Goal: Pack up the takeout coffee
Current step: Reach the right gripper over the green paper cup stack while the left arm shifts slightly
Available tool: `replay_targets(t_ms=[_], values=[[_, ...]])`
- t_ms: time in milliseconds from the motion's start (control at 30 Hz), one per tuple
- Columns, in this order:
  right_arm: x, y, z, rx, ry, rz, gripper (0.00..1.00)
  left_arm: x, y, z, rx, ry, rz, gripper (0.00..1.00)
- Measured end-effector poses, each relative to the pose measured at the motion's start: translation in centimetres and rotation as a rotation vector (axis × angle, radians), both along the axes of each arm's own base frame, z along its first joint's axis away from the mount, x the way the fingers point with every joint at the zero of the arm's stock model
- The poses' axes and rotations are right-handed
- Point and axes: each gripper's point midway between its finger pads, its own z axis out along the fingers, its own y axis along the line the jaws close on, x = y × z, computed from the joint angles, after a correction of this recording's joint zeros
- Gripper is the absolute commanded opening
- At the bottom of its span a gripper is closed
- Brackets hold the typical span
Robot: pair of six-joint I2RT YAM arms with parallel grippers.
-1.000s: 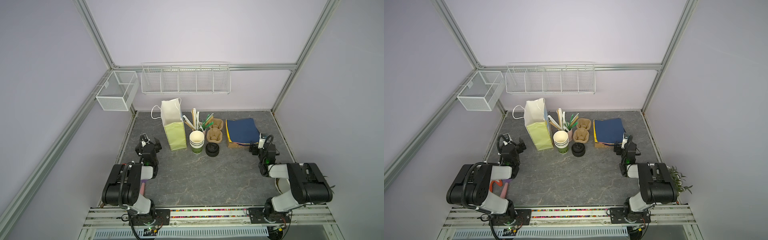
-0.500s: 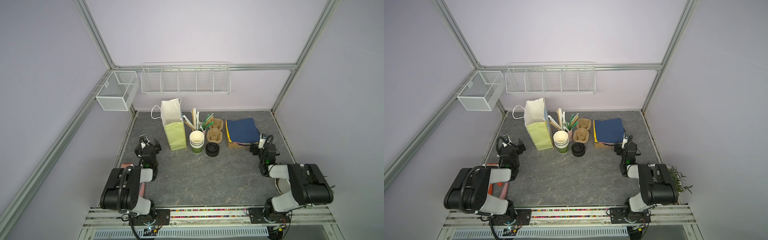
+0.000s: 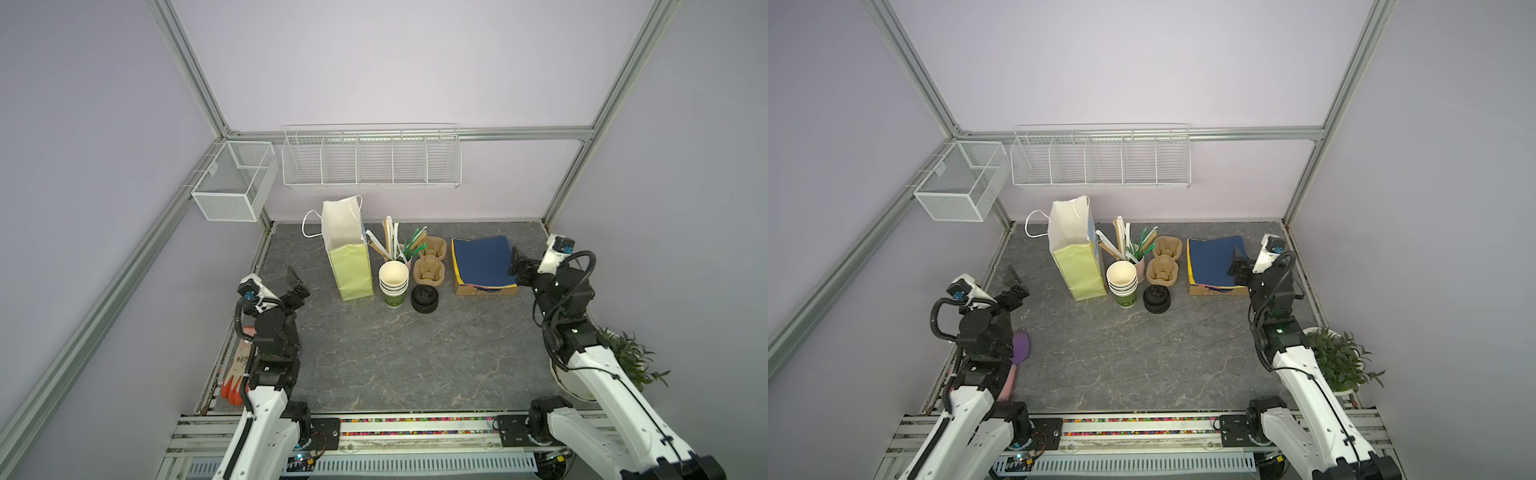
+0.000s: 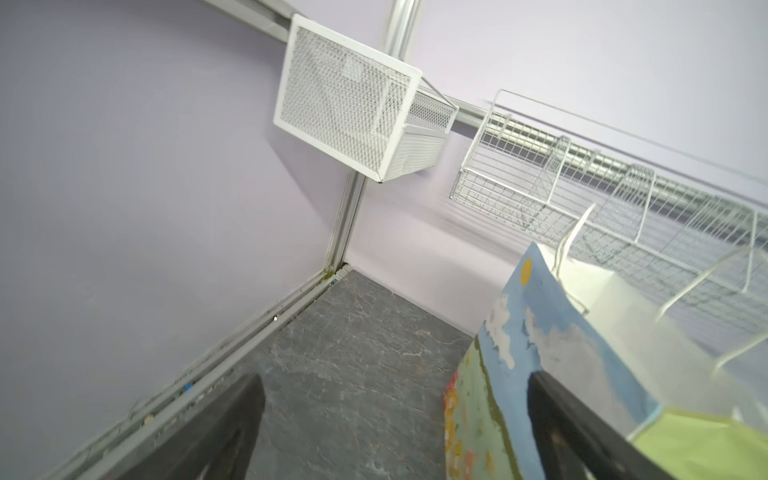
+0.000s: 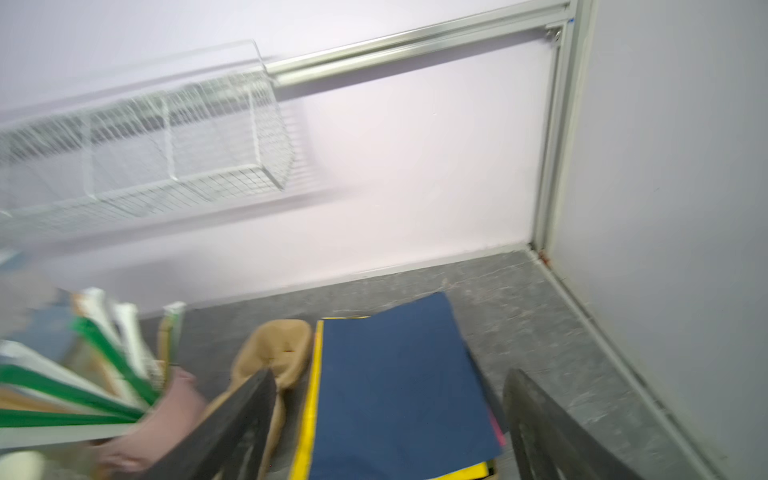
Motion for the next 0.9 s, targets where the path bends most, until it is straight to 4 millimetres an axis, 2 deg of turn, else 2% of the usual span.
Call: replay_targets(t_ms=[33,100,167,267,400,600,700,800,900], values=[[-0.4,0.6,1.1,0.05,0.0,0.037,0.88,-0.7,0.0,1.0,-0.068,-0.003,0.007,0.99],[-1.0,2.0,2.2,0.104,0.01,0.112,0.88,-1.9,0.0,3.0,-0.158,-0.027,0.012,0.99],[-1.4,3.4,2.0,0.137,0.056,0.179,0.88,-3.2,0.0,4.4,-0.2,-0.043,0.004,0.99],[-2.1,6.5,0.5,0.138,0.16,0.278,0.88,-3.9,-0.5,4.9,-0.22,-0.004,-0.026,0.99],[-3.1,11.4,-1.2,0.095,0.308,0.402,0.88,-3.9,-1.8,4.0,-0.173,0.079,-0.092,0.99],[-4.5,18.3,-3.6,-0.042,0.477,0.511,0.92,-3.3,-3.3,0.4,-0.072,0.262,-0.166,0.99],[-4.3,21.1,-4.8,-0.112,0.54,0.528,0.96,-3.7,-3.2,-1.0,-0.053,0.298,-0.166,0.99],[-3.8,23.1,-6.4,-0.166,0.598,0.53,1.0,-4.0,-3.3,-1.5,-0.031,0.313,-0.171,0.99],[-2.8,24.4,-8.2,-0.21,0.662,0.518,0.96,-3.9,-3.6,-1.9,-0.012,0.329,-0.181,0.99]])
